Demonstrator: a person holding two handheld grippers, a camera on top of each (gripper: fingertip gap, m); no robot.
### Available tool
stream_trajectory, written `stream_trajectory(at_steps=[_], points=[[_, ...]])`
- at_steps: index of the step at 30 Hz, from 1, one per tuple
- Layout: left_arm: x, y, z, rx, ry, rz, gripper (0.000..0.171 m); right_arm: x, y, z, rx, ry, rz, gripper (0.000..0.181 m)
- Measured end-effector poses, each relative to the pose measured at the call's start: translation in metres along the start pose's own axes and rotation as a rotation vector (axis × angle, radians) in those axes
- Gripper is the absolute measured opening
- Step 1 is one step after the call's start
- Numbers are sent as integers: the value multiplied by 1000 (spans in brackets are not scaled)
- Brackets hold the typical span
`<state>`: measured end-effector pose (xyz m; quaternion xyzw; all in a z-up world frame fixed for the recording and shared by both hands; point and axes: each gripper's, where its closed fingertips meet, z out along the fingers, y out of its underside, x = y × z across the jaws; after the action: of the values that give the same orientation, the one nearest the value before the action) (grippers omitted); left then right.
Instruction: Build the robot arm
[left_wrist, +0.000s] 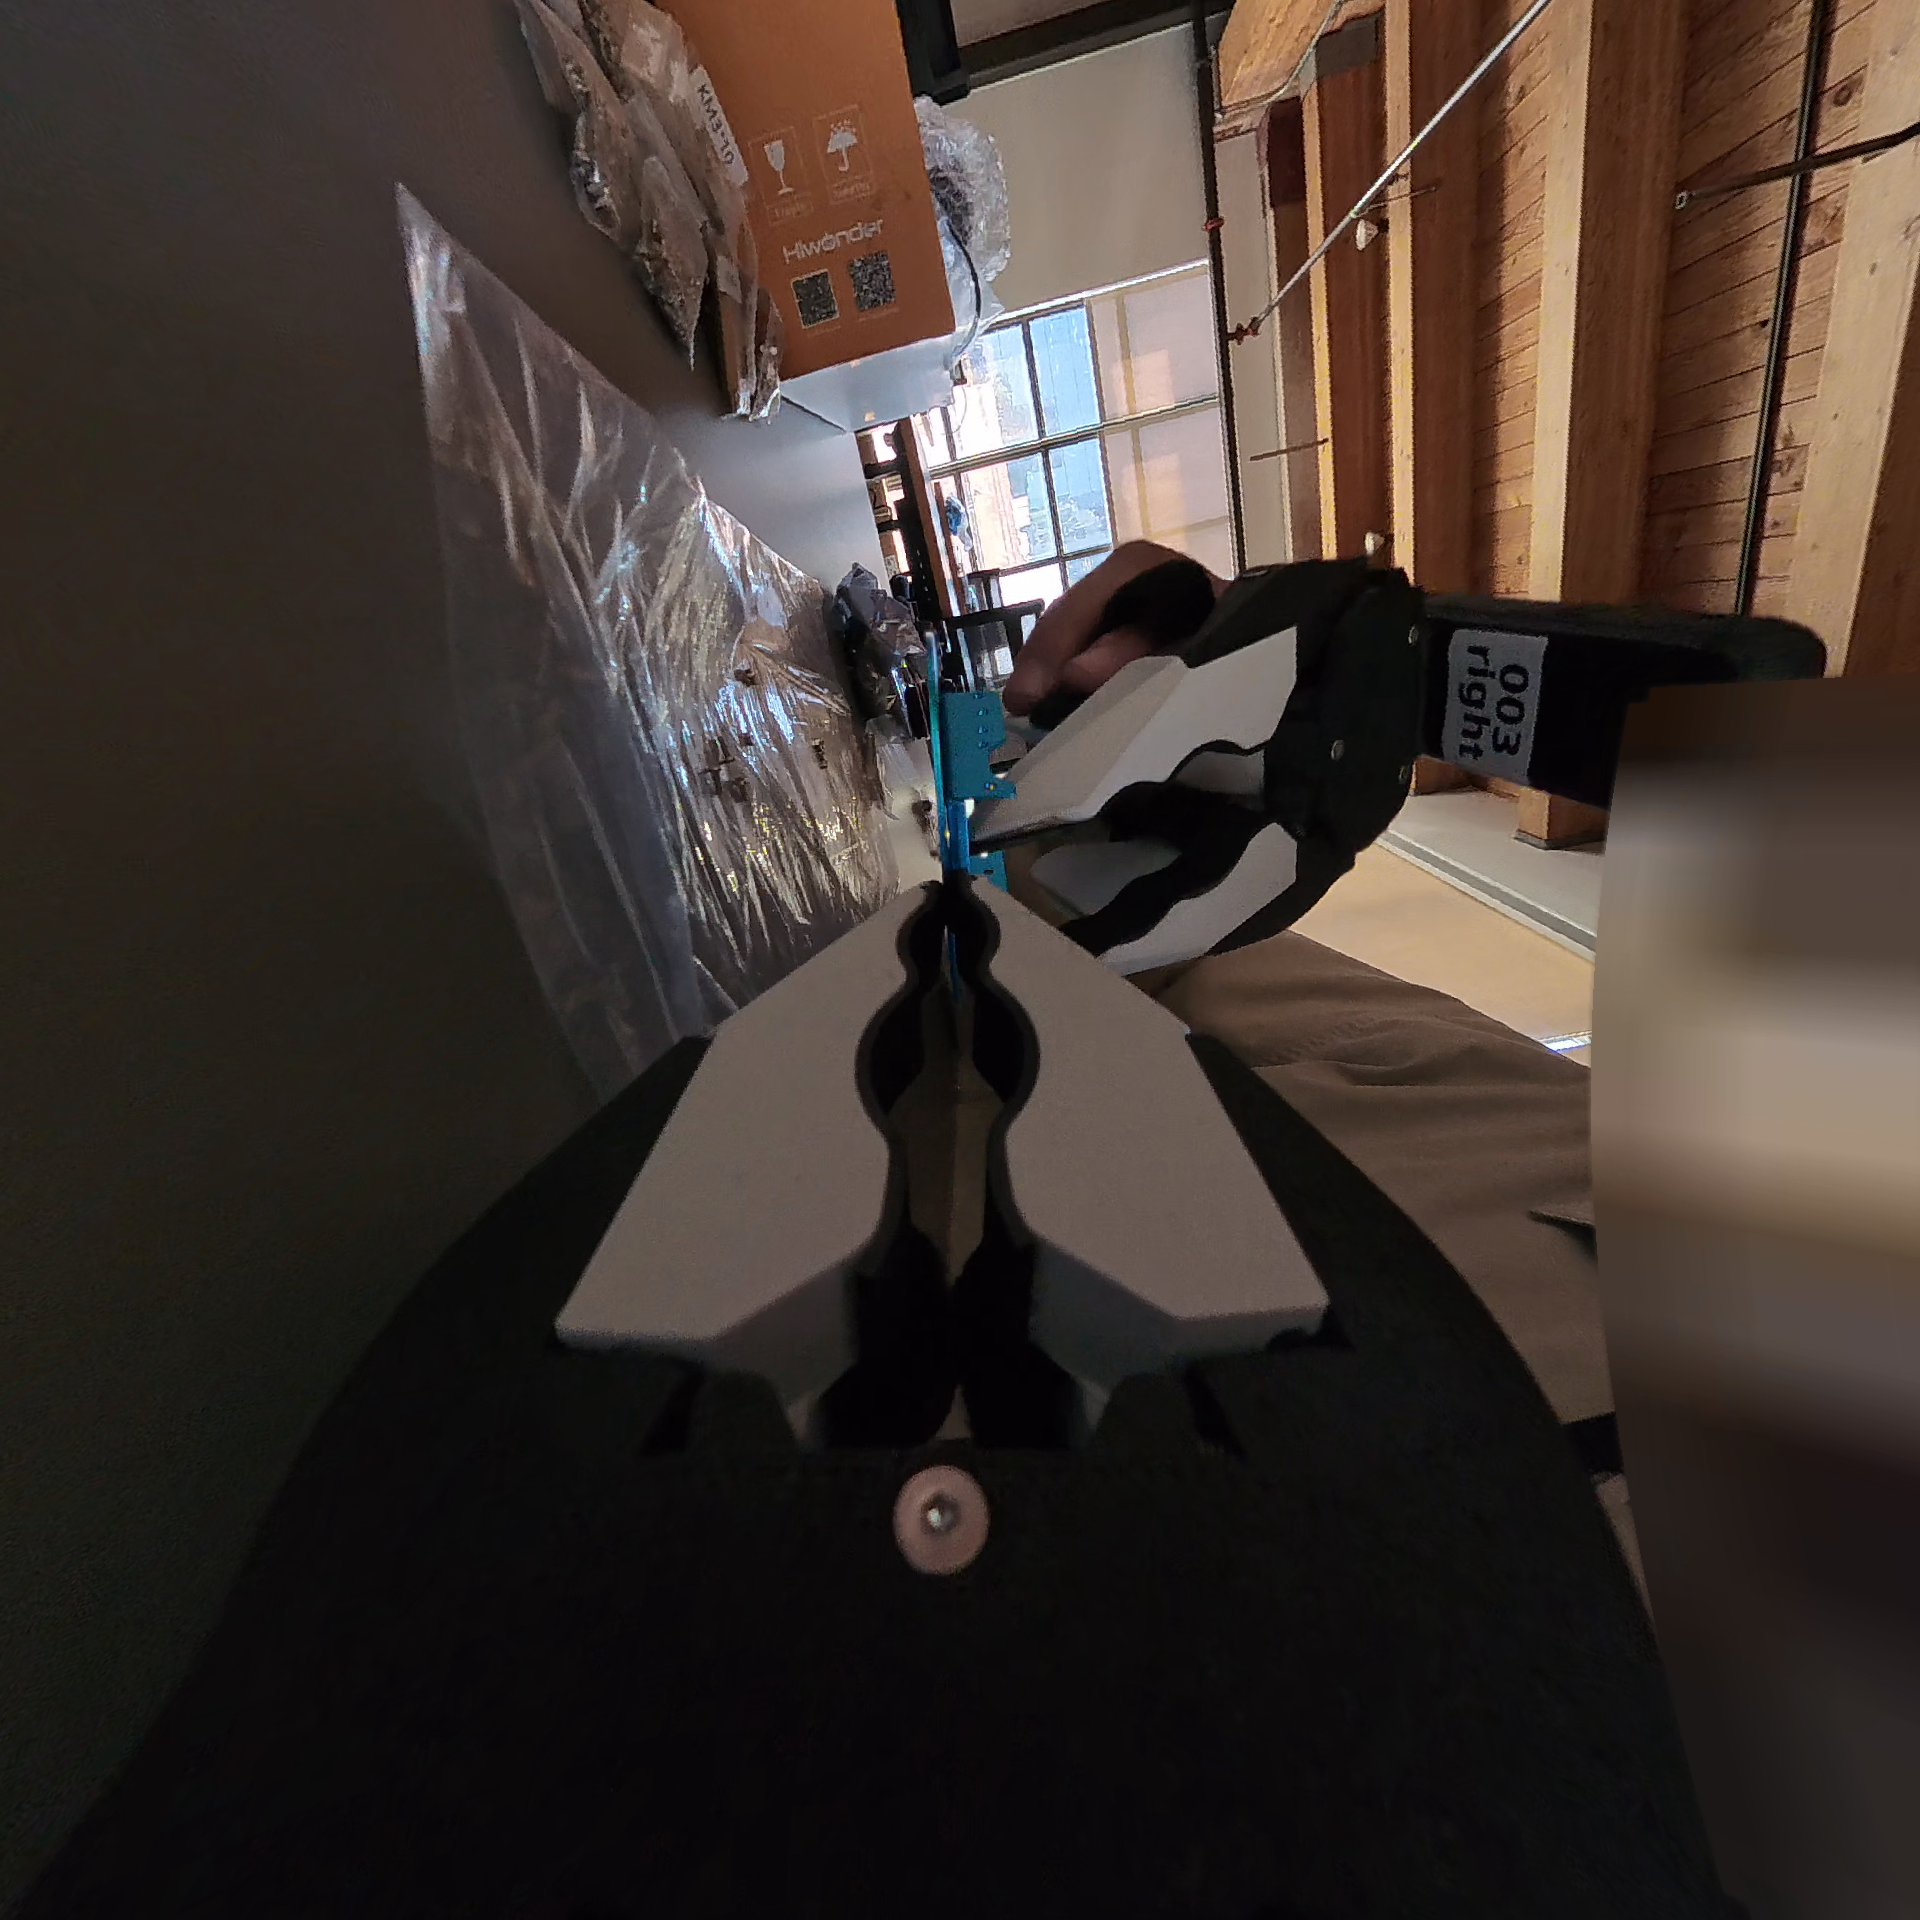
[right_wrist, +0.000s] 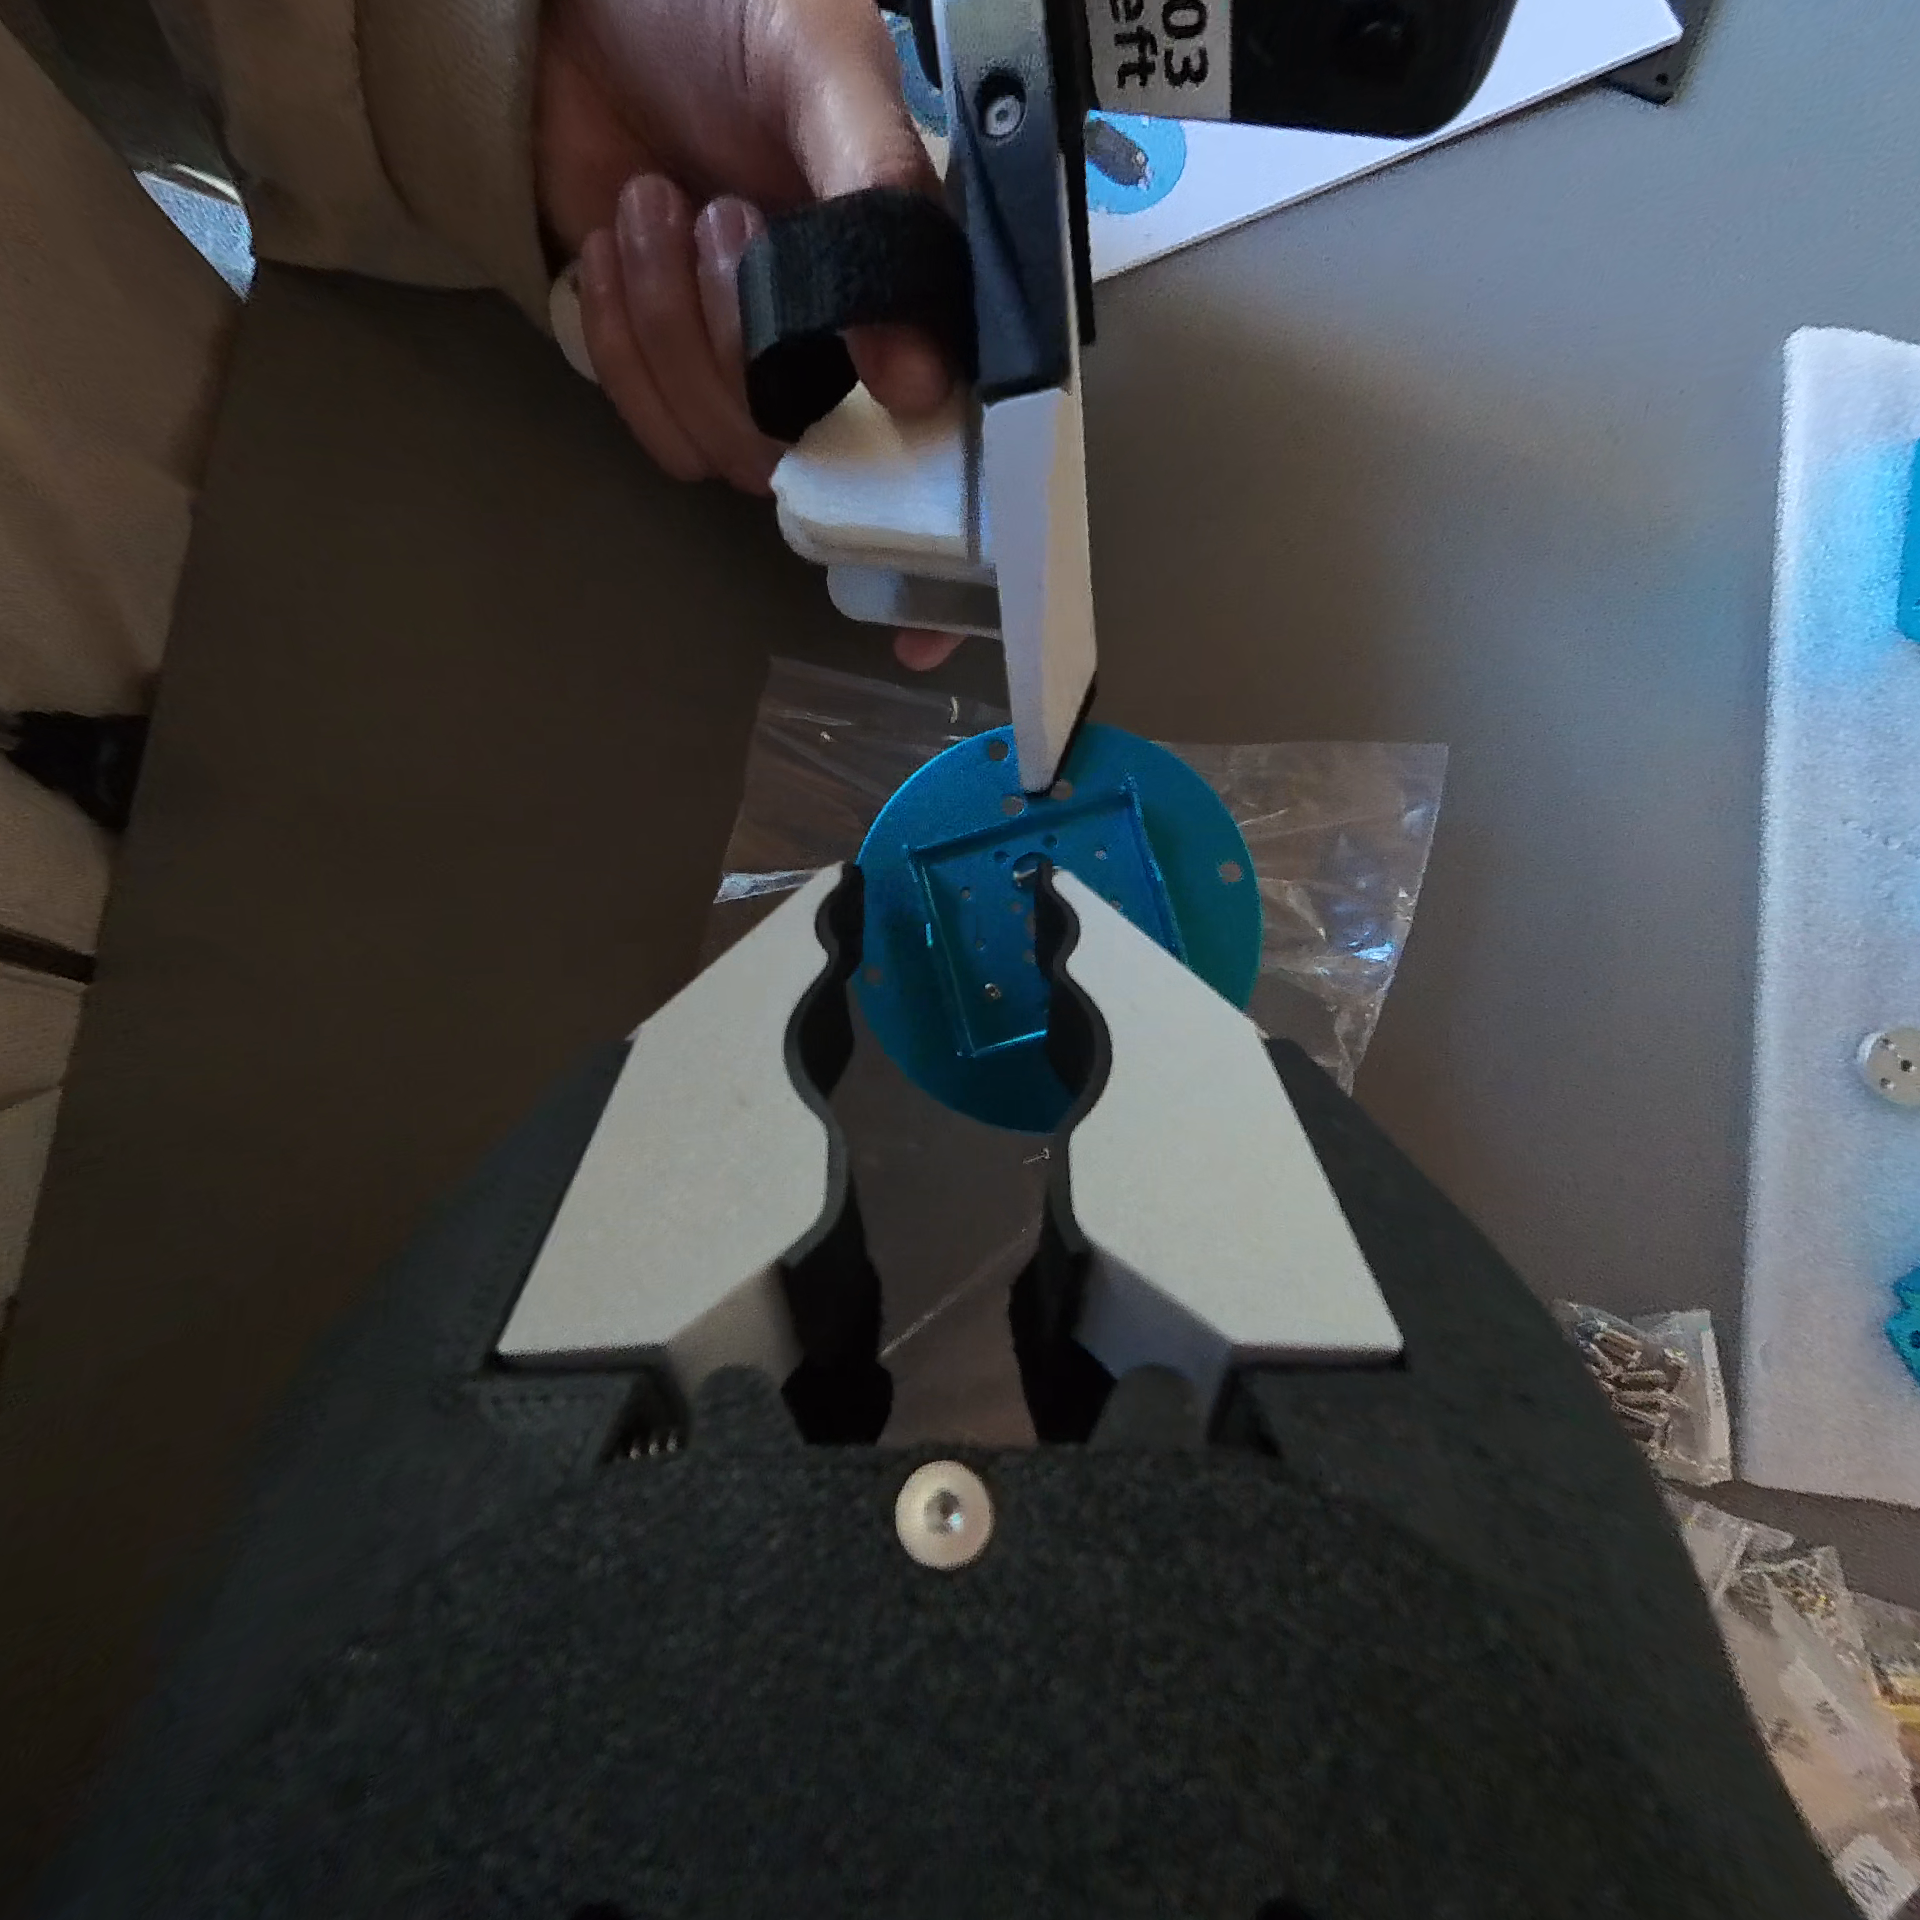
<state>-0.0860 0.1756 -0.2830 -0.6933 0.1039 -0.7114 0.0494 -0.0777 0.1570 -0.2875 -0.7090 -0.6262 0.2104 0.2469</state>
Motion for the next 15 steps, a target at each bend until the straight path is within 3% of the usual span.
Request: stream_trajectory(at_steps=[10, 15], points=[[0, -2, 0, 10, 3, 1, 0, -1, -5, 0, 49, -14, 33, 16], [0, -2, -1, 14, 5, -1, 0, -1, -13, -9, 106, 2, 14, 17]])
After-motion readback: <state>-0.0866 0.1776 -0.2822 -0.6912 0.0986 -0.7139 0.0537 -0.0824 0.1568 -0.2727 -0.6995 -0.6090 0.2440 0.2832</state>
